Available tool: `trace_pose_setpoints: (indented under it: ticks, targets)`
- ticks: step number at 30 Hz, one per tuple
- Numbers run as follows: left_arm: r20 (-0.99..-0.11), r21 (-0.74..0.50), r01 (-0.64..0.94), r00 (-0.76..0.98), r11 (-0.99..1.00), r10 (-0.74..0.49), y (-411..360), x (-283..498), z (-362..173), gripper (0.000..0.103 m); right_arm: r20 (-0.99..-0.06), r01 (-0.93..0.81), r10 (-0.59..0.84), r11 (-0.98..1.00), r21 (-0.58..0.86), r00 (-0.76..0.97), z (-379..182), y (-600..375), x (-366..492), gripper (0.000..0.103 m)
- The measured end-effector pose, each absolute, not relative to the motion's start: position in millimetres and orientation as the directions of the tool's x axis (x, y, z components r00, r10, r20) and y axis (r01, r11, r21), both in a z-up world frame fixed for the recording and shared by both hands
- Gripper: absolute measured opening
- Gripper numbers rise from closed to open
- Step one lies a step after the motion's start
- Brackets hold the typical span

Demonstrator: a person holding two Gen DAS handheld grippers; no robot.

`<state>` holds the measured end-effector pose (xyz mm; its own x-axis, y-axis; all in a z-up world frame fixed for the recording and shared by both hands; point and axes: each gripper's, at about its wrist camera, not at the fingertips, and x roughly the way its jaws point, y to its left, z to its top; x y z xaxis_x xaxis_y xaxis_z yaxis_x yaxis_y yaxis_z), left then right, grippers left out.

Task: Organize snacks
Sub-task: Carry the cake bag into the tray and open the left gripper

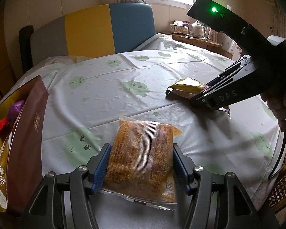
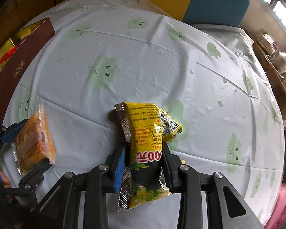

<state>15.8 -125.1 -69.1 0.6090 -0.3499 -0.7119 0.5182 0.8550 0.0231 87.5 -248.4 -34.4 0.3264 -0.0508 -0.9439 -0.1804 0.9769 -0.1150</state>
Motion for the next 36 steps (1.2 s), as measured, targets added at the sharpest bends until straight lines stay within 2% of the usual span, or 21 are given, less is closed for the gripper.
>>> trace_pose_setpoints:
  ticks: [12, 24, 31, 36]
  targets:
    - [-0.752, 0.010, 0.513, 0.569, 0.858, -0.331, -130.1, 24.4, -62.9, 0.061, -0.935, -0.207, -0.086, 0.964, -0.165, 0.345, -36.4, -234.1, 81.6, 0.035]
    - [-0.764, -0.074, 0.532, 0.514, 0.844, -0.391, -113.4, 8.4, -27.2, 0.061, -0.934, -0.212, -0.084, 0.963, -0.166, 0.348, -36.2, -235.8, 80.9, 0.035]
    - [-0.711, -0.130, 0.399, 0.601, 0.908, -0.366, -49.9, 21.3, 21.9, 0.061, -0.932, -0.222, -0.089, 0.959, -0.175, 0.351, -35.9, -232.6, 77.4, 0.034]
    - [-0.715, -0.137, 0.198, 0.658, 0.971, -0.235, 19.9, 41.5, 29.0, 0.061, -0.932, -0.228, -0.091, 0.957, -0.179, 0.350, -34.3, -231.0, 77.1, 0.034]
